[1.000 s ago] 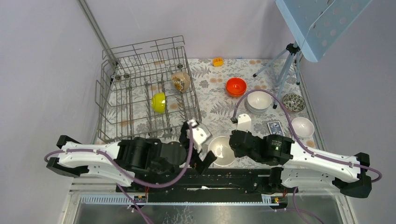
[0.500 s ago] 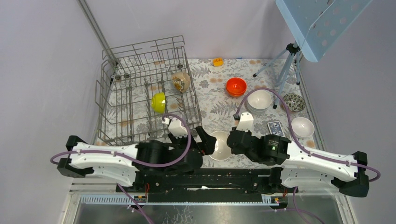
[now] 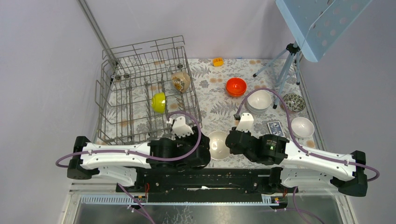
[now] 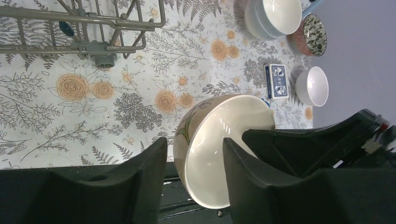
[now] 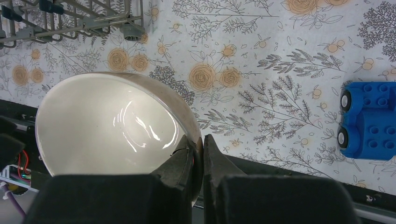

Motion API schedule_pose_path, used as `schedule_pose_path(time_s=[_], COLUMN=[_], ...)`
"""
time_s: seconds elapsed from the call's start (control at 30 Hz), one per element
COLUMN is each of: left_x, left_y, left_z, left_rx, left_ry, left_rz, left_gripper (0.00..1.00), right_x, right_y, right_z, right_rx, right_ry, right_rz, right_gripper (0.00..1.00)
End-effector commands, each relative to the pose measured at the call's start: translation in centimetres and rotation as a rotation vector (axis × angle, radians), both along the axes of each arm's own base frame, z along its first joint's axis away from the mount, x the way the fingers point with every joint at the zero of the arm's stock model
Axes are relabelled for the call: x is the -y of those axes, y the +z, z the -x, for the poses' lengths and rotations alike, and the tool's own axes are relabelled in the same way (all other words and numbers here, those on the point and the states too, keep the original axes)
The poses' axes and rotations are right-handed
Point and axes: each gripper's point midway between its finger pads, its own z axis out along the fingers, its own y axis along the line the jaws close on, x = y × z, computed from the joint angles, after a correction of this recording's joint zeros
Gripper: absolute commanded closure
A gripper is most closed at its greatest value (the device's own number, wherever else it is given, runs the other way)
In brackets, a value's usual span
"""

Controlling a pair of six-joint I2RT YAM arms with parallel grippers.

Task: Unload the bowls from the dish rack
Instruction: Place the bowl at the center of the board.

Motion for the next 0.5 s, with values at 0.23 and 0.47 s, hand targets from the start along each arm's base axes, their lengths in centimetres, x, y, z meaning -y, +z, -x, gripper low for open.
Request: schedule_pose_path(time_s=[0.23,0.47], left_x=[2.2,2.6], left_y=[-2.2,-4.3], left_z=[0.7,1.1], left_rx=[-0.031,-0.054], left_ry=[-0.074,-0.093], left_rz=[0.014,0.001], left_gripper=[0.68,0.68], right_x=[-0.8,-0.8], right_y=[3.1,2.9], right_z=[-0.2,0.2], right_rx=[0.011,-0.01], right_ry=[-0.049,-0.049], right_rz=[-0.129,-0.134], right_gripper=[1.0,1.0])
